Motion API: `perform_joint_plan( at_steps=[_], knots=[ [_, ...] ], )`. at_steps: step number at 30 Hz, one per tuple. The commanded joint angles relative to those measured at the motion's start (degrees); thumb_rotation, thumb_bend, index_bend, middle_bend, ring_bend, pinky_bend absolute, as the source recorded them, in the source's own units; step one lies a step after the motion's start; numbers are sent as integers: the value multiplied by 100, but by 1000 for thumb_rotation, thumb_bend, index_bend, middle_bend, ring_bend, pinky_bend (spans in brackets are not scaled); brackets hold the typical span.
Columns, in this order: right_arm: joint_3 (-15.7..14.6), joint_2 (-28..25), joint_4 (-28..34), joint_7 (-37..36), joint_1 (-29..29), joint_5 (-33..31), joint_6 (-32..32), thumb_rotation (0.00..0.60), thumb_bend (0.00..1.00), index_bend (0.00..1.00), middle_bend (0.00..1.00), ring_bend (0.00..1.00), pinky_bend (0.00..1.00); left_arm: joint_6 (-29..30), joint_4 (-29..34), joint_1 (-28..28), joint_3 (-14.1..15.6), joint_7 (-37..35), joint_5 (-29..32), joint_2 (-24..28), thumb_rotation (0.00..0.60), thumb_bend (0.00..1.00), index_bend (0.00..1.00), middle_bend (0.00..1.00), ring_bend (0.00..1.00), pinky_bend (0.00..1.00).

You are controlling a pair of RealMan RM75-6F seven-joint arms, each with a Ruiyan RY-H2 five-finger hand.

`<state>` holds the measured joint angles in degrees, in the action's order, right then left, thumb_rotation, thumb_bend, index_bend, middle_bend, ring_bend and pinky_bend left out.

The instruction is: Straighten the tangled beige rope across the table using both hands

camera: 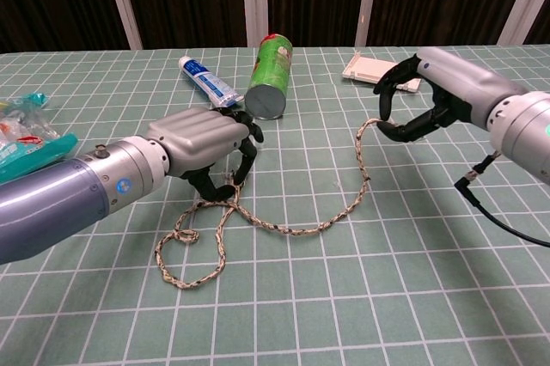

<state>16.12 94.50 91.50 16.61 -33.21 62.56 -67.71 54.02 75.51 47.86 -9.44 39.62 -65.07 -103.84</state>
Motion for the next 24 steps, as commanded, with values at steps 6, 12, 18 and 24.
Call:
perform_joint_plan(
  at_steps=[6,12,18,24],
  knots=[
    [-9,-17,3,-17,-5,-4,-1,600,449,643,275,0,0,33,-106,37,-1,13,66,-69,600,473,563,124,0,0],
    [-24,-24,-9,-15,-10,-8,-3,600,451,643,276,0,0,43,-179,54,25,54,136,-127,600,494,584,135,0,0],
    [-27,-39,-11,-18,-10,-9,-12,600,452,643,276,0,0,121,-256,47,40,36,119,-165,600,520,634,159,0,0],
    [-39,-74,31,-14,-1,5,-33,600,453,643,276,0,0,233,-217,12,35,9,70,-47,600,538,651,169,0,0]
  ],
)
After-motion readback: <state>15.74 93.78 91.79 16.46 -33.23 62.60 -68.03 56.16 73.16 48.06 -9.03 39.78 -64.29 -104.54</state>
